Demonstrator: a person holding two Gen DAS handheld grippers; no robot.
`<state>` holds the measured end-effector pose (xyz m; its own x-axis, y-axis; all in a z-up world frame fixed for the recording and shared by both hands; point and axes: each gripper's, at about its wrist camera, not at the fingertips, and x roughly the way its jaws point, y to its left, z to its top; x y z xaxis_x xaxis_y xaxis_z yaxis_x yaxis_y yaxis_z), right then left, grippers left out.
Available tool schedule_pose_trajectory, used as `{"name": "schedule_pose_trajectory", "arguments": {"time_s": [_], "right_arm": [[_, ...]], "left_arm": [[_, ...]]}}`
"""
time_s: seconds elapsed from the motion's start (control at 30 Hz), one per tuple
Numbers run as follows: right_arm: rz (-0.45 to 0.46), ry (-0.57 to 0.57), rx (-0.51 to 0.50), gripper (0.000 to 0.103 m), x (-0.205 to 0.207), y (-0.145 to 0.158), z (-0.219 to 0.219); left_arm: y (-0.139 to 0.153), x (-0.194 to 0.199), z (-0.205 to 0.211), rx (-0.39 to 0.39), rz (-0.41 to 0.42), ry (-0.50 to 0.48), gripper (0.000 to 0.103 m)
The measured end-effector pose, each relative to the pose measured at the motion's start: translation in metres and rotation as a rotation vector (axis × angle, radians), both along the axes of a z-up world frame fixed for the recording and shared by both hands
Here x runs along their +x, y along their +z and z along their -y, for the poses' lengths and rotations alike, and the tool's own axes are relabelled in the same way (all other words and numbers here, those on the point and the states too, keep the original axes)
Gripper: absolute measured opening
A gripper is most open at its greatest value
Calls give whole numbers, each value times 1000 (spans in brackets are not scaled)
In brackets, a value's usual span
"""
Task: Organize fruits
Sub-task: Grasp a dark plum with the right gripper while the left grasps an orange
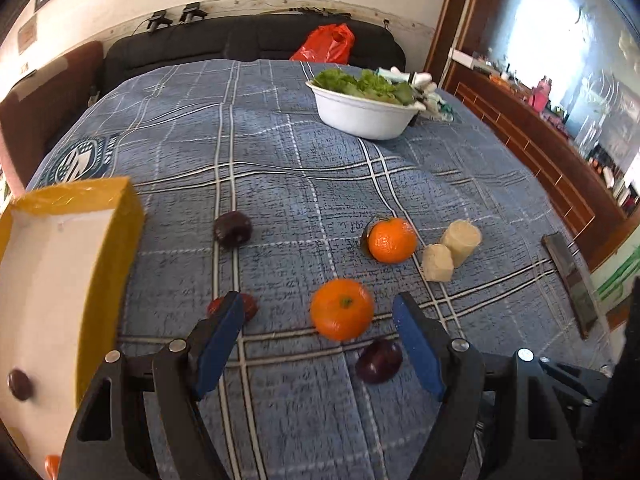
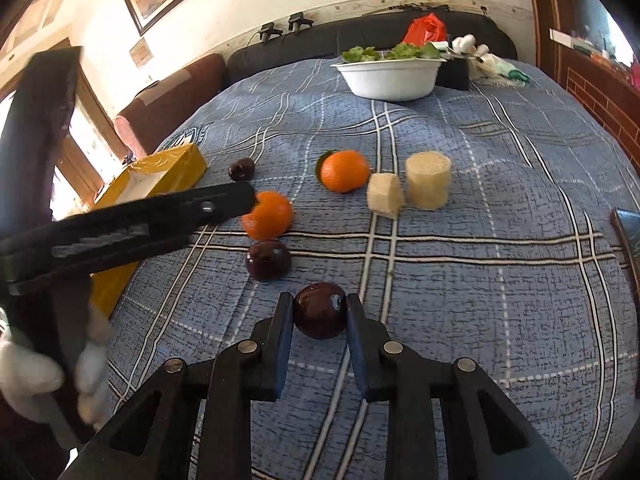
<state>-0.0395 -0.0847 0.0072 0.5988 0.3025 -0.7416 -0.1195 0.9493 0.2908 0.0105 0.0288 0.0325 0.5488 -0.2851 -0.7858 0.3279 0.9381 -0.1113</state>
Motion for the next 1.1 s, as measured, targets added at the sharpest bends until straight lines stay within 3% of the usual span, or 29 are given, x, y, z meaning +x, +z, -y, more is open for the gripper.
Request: {"name": "schedule_pose_trajectory", "arguments": {"time_s": [0.1,0.13,0.17,0.23,0.5,0.87,1.1], "right_arm": [[-8,-8,41,28,2,-3,7],[-12,-6,49,28,2,-3,7],[-13,-5,54,28,1,-4,9],[-14,-3,65,28,1,-4,10],[-11,-19,74,28,1,-5,12],[1,-75,41,28,-5,1,17],[25,-79,116,28,-33,21,29]], "left_arm": [[-12,9,10,34,-17,-24,74],[-15,10,12,43,-25,-30,65],[-19,12,14,54,-35,-34,48],[-22,10,16,84,-17,-17,36],[-2,-6,-1,17,2,38,36],[36,-65,-43,-42,51,133,36],[36,-99,-69,-139,29,201,36]]}}
